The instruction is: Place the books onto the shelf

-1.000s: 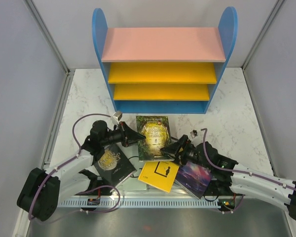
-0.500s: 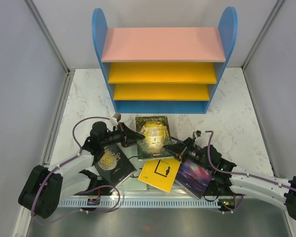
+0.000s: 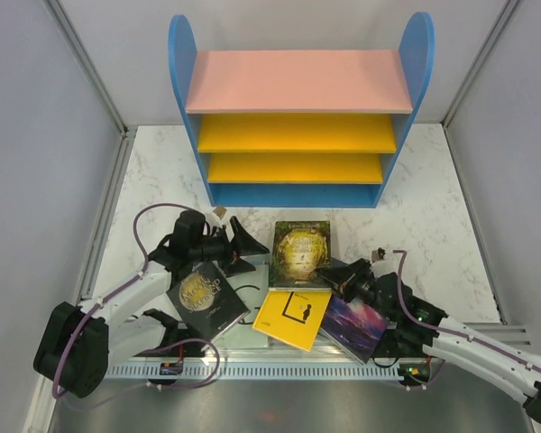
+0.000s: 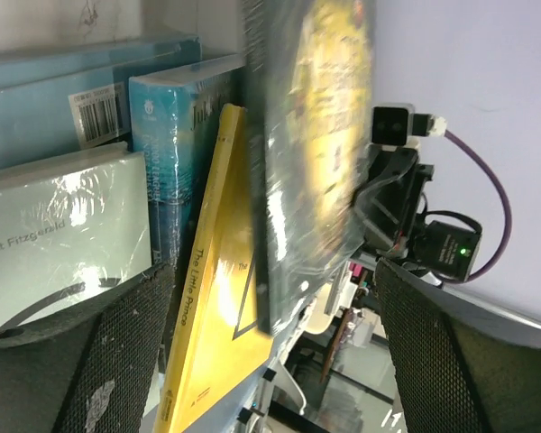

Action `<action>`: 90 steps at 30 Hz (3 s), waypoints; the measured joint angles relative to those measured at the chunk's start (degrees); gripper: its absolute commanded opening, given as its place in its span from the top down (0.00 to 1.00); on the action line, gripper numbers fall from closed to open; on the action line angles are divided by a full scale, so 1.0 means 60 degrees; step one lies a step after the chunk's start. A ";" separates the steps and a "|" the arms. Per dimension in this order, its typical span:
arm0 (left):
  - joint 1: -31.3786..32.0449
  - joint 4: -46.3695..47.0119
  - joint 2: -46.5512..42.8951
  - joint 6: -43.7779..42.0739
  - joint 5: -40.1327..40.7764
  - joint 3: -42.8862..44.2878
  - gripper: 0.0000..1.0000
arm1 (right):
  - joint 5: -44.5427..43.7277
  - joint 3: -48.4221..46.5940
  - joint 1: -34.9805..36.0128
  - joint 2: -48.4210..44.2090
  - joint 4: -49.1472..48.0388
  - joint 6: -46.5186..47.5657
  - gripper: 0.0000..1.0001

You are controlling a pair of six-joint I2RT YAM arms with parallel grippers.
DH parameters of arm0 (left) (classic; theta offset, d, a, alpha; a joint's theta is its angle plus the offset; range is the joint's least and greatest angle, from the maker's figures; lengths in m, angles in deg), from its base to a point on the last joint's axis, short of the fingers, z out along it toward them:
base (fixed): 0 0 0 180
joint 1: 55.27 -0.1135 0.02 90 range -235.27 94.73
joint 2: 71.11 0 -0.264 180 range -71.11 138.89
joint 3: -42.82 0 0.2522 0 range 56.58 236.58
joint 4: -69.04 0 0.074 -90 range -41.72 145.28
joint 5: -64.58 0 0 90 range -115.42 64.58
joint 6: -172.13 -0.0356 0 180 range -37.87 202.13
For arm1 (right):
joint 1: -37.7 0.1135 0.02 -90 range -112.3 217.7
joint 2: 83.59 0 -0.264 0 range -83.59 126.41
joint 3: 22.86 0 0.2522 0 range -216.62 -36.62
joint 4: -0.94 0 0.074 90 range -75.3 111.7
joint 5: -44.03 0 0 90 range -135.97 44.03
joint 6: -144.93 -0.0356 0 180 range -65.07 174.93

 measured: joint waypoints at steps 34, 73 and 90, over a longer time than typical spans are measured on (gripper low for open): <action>-0.0029 -0.3723 -0.2000 -0.1905 0.1038 0.1086 0.10 | 0.5945 -0.3716 -0.7665 0.5883 -0.0124 0.4098 1.00; -0.0182 -0.4051 -0.0302 -0.2641 0.1494 0.2116 0.12 | 0.8477 -0.4703 -1.1522 1.3868 -0.5628 0.4419 0.36; -0.0277 -0.3982 0.0062 -0.2871 0.1413 0.2171 0.12 | 0.7847 -0.3461 -1.1293 1.0761 -0.1545 0.7220 0.60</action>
